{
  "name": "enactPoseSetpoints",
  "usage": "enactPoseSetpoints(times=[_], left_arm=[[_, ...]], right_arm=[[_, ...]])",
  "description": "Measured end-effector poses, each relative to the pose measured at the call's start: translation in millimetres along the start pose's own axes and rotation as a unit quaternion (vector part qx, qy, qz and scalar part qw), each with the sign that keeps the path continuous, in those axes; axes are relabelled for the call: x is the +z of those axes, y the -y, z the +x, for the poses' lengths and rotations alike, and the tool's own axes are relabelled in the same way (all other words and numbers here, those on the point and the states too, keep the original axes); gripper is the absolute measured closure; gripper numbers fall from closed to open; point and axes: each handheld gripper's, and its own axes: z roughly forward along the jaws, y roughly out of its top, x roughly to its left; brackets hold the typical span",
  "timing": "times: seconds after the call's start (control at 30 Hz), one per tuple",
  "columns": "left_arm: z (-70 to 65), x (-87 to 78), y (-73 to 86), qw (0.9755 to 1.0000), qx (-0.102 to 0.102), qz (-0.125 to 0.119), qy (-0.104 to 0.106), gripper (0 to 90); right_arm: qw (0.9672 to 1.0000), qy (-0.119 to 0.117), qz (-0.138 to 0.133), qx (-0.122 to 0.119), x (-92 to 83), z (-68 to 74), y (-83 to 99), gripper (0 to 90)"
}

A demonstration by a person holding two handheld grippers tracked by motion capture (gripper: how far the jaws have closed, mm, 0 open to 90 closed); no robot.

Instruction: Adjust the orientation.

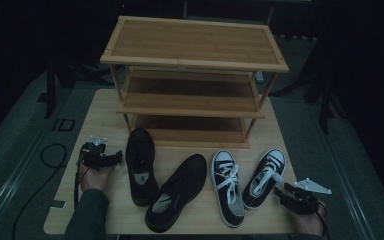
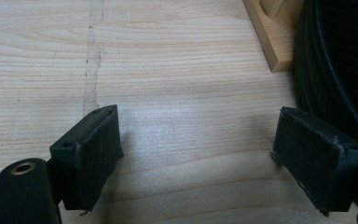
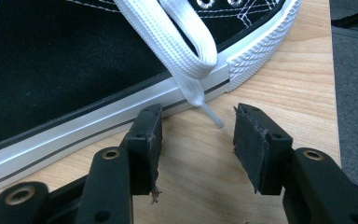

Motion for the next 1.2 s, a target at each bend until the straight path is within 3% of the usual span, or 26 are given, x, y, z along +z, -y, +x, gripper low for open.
enactPoseSetpoints(times=[0.07,0.1,0.17,0.33,0.4,0.47,0.6,0.8,1.0,1.2], left_arm=[[0.4,-1.5,0.1,1.0000,-0.001,0.001,-0.002,26.7],[0.7,-3.0,0.1,1.0000,-0.001,0.003,-0.001,26.7],[0.1,-6.8,0.5,1.0000,-0.004,0.009,0.000,38.4],[-0.2,-11.6,2.2,0.9998,0.002,0.015,0.014,42.7],[1.3,-15.9,2.4,0.9993,0.008,0.021,0.029,46.3],[2.9,-19.7,2.4,0.9981,0.006,0.021,0.058,55.6],[-0.5,-29.6,-0.9,0.9957,0.026,0.023,0.086,62.4],[-5.2,-49.1,-8.5,0.9915,0.055,0.019,0.116,64.2],[-10.7,-65.9,-15.1,0.9874,0.070,0.011,0.141,65.9],[-19.2,-82.0,-18.5,0.9848,0.085,-0.003,0.151,66.0]], right_arm=[[1.0000,0.001,0.000,-0.001,0.0,0.3,0.0,51.4],[1.0000,0.001,0.000,-0.001,0.0,0.3,0.0,51.4],[1.0000,0.001,0.000,-0.001,0.0,0.3,0.0,51.4],[1.0000,0.001,0.001,0.000,0.1,0.1,-0.1,50.9],[1.0000,0.001,0.000,0.000,0.2,-0.1,-0.1,50.5],[1.0000,0.001,0.000,0.000,0.2,-0.1,-0.1,50.3],[1.0000,-0.001,0.000,0.002,0.3,-0.5,-0.1,49.5],[1.0000,0.000,0.001,0.000,0.2,0.0,0.0,49.0],[1.0000,0.001,0.001,0.000,0.1,0.1,0.0,48.9],[1.0000,0.001,0.001,0.000,0.1,0.1,0.0,48.6]])
